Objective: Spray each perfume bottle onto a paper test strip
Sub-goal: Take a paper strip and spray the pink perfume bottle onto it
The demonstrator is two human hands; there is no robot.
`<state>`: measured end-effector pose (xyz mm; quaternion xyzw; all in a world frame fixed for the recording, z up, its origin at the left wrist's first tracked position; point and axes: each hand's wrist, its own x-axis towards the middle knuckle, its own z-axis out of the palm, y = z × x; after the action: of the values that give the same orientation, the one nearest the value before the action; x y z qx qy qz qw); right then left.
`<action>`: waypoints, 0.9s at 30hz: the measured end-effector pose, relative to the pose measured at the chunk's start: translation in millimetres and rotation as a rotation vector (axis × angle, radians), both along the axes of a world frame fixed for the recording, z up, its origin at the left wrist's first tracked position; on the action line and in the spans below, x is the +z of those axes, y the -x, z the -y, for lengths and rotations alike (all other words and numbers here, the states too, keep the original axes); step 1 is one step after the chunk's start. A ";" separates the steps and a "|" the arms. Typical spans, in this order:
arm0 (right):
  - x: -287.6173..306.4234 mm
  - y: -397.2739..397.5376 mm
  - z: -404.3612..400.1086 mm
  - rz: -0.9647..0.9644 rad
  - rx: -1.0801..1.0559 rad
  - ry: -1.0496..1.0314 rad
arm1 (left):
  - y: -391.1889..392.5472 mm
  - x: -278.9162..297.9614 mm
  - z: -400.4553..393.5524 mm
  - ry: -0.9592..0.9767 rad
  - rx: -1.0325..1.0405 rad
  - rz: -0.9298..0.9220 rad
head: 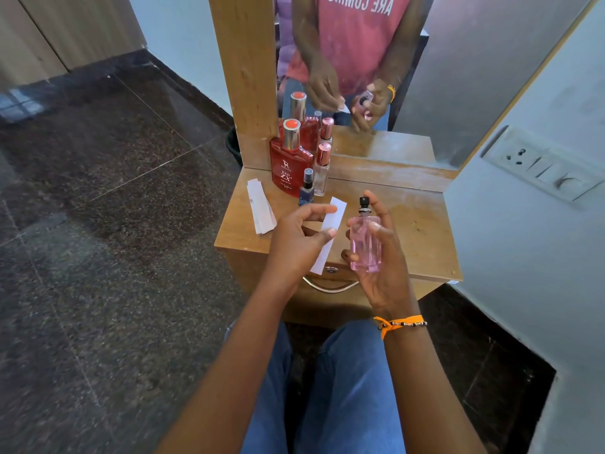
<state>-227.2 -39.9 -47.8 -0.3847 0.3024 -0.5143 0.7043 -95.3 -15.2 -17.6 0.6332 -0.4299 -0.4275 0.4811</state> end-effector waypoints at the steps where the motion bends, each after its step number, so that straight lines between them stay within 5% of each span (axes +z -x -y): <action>1: 0.1 0.6 -0.2 -0.051 -0.011 0.021 | 0.2 0.0 0.3 0.000 -0.005 0.000; 14: 7.2 10.1 15.7 -1.098 -0.205 0.708 | -0.4 0.7 11.6 -0.023 0.093 -0.116; 27: 7.7 7.5 18.0 -1.421 -0.269 0.891 | -1.8 -3.8 13.0 -0.081 0.097 -0.128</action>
<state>-234.7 -57.8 -40.1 -0.8186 0.4853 -0.3009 0.0622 -93.5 -28.2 -21.4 0.6437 -0.3492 -0.4605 0.5017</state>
